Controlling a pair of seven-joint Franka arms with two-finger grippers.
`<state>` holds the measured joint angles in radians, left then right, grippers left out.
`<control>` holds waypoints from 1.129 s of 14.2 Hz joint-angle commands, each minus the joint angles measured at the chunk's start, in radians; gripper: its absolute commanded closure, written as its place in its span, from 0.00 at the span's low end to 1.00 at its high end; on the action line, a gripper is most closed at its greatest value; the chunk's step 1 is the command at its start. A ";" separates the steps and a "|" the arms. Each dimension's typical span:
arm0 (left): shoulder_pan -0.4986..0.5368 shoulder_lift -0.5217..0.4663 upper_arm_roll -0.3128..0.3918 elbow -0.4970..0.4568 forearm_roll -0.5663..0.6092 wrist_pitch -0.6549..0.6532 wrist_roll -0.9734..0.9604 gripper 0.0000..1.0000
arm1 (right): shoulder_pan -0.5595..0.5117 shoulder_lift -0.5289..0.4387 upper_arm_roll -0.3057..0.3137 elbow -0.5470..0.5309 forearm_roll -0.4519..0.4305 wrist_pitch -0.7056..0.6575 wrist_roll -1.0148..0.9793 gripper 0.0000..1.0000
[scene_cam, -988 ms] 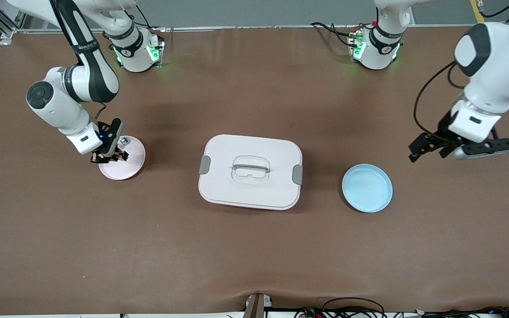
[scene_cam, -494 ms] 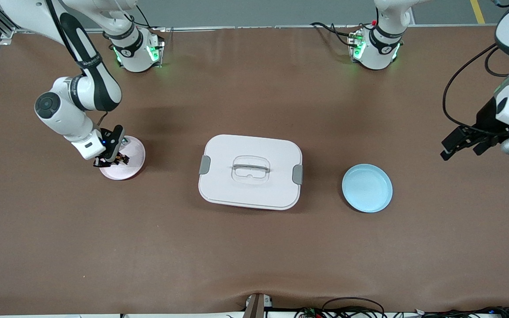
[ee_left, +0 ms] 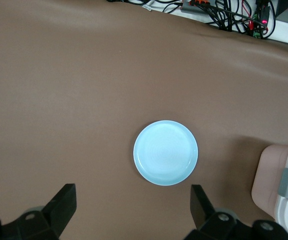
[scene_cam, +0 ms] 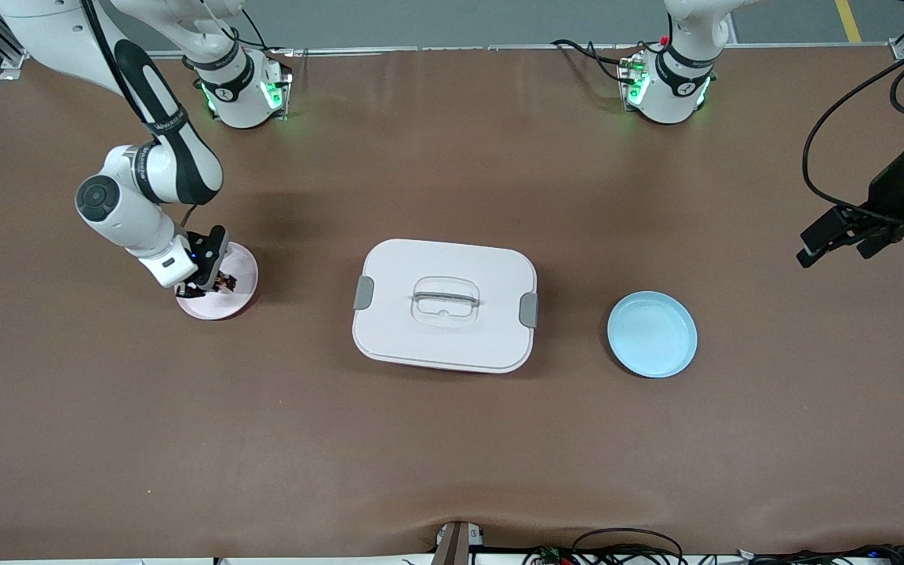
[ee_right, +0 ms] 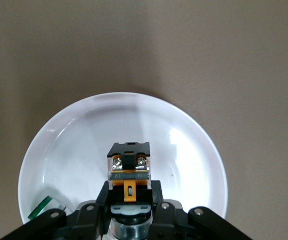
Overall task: Transfer orange switch to right arm and place
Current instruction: 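Lower the switch onto the white plate and open the right gripper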
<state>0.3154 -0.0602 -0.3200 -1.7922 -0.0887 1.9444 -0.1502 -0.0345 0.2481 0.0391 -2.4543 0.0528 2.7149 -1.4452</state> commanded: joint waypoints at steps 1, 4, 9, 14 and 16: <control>0.010 0.020 -0.004 0.042 0.023 -0.033 0.030 0.00 | -0.024 0.026 0.013 0.006 -0.022 0.016 -0.015 1.00; 0.017 0.022 -0.002 0.042 0.037 -0.041 0.083 0.00 | -0.019 0.031 0.012 0.009 -0.031 0.017 -0.015 1.00; 0.007 0.022 -0.002 0.060 0.040 -0.055 0.093 0.00 | -0.025 0.048 0.010 0.031 -0.033 0.011 -0.003 0.00; -0.160 0.022 0.157 0.073 0.052 -0.061 0.092 0.00 | -0.024 0.039 0.012 0.052 -0.030 -0.029 0.005 0.00; -0.298 0.023 0.296 0.091 0.052 -0.088 0.092 0.00 | -0.024 0.031 0.012 0.083 -0.030 -0.120 0.025 0.00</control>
<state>0.1329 -0.0485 -0.1372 -1.7442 -0.0593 1.9018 -0.0681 -0.0379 0.2789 0.0380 -2.4116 0.0398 2.6702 -1.4432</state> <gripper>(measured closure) 0.000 0.000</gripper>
